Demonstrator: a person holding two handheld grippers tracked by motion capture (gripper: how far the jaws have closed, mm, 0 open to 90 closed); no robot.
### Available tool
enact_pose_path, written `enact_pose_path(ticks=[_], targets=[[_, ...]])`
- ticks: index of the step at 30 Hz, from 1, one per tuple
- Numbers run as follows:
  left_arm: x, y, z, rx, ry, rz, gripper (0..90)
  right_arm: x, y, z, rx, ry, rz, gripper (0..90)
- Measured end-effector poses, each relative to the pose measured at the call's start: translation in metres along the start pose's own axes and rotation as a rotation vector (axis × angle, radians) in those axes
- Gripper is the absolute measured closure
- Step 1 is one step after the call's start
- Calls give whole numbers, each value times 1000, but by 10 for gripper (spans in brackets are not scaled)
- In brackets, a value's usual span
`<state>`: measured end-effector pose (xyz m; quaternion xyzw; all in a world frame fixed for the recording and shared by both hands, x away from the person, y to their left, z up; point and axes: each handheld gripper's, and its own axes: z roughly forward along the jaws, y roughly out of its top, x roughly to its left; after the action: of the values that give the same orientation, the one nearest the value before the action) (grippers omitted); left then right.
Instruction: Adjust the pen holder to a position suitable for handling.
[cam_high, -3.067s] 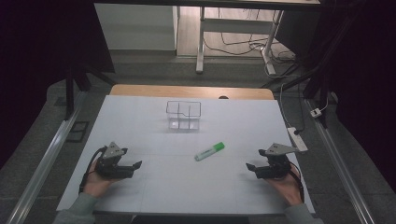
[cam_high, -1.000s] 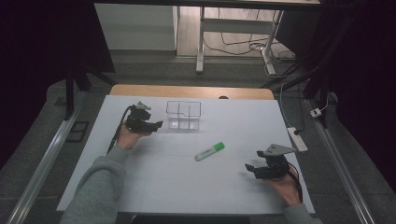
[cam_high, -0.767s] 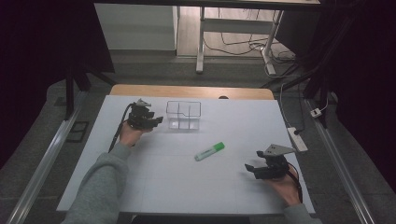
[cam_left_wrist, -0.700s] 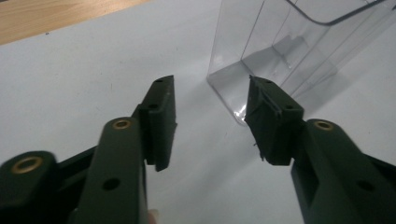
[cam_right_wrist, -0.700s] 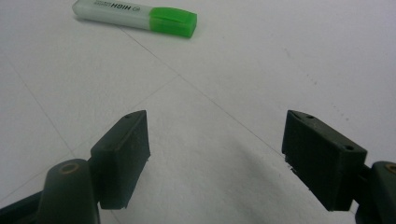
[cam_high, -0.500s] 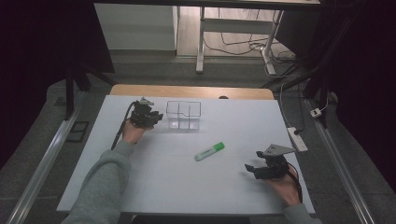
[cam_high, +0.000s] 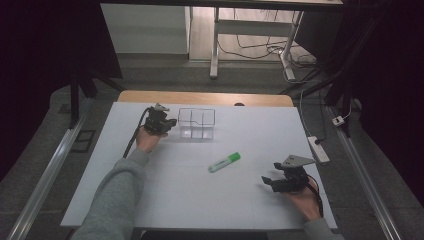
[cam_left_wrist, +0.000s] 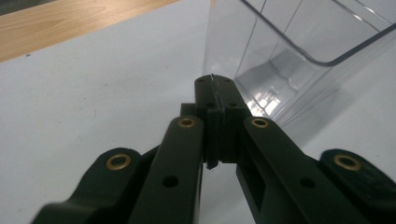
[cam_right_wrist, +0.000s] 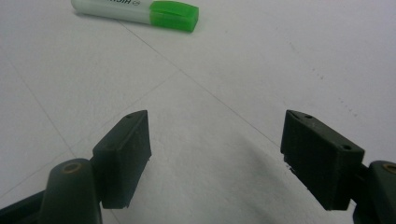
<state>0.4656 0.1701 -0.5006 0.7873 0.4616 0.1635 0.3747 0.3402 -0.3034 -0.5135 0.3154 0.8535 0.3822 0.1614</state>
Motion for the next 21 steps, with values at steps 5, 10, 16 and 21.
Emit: enact_pose_path(ticks=[5,10,16,21], targets=[[-3,1,4,9,-11,6,890,0,0,0,-1,0,1,240],[-3,0,8,22,-14,-6,891,0,0,1,0,0,2,240],[-4,0,8,31,-9,-6,891,0,0,1,0,-2,2,240],[-7,2,10,26,-20,-10,890,1,0,2,11,-9,-6,241]])
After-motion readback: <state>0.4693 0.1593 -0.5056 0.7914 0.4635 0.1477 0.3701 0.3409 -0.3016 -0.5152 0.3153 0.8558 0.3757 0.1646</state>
